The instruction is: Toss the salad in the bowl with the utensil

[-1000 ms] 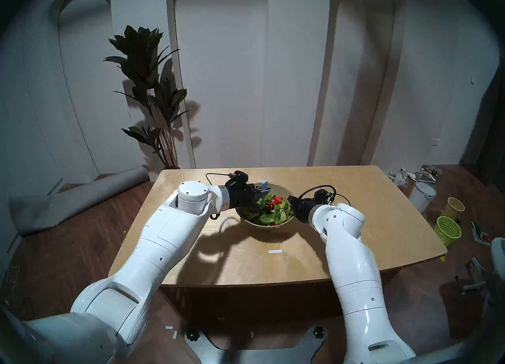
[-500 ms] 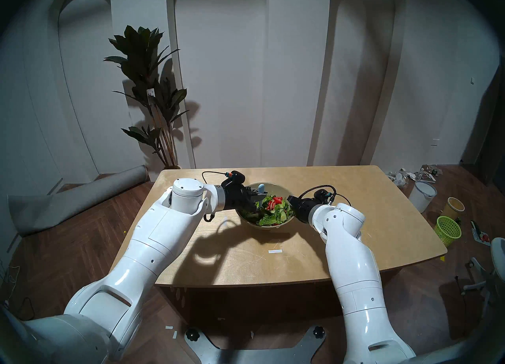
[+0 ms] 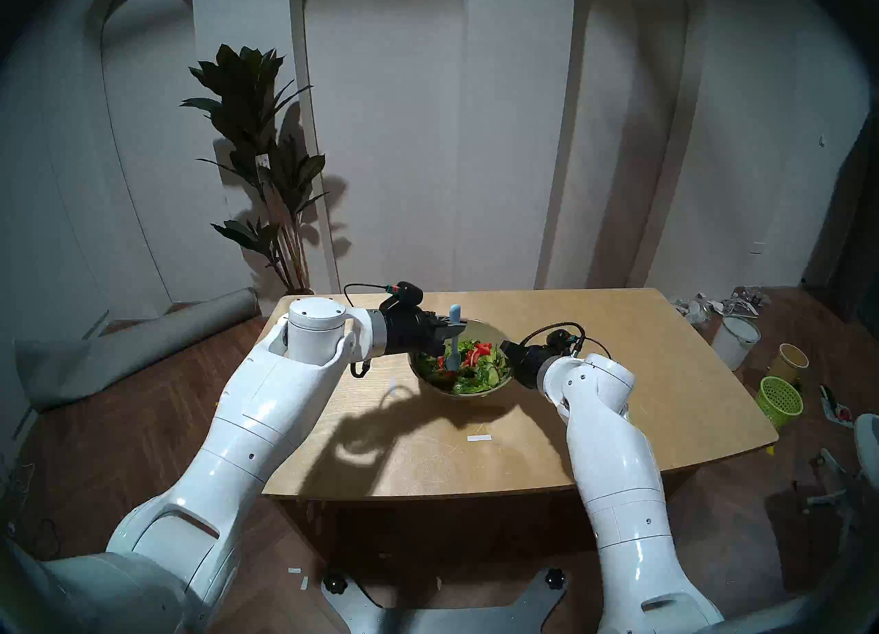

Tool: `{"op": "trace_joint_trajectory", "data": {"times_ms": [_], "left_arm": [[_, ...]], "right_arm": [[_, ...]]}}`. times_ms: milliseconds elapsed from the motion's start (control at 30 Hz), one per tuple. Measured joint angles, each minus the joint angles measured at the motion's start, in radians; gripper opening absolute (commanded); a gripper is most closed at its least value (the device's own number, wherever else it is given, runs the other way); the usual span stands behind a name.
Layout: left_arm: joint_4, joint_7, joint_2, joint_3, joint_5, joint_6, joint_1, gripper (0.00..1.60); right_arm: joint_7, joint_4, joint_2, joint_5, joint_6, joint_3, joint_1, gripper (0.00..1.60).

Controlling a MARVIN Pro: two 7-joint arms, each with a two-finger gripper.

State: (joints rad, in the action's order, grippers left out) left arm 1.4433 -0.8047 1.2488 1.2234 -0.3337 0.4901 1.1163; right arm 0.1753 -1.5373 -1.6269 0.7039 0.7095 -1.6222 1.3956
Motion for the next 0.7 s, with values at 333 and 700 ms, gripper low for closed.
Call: {"op": "trace_joint_trajectory", "data": {"times_ms": [333, 700], "left_arm": [[0.113, 0.101, 0.01, 0.085, -0.017, -0.04, 0.068, 0.0], [0.269, 0.266, 0.032, 0.169, -0.053, -0.057, 0.221, 0.0]], "right_arm": [[0.0, 0.0, 0.0, 0.0, 0.0, 0.0, 0.0, 0.0], [0.0, 0.0, 0.0, 0.0, 0.0, 0.0, 0.0, 0.0]]}}
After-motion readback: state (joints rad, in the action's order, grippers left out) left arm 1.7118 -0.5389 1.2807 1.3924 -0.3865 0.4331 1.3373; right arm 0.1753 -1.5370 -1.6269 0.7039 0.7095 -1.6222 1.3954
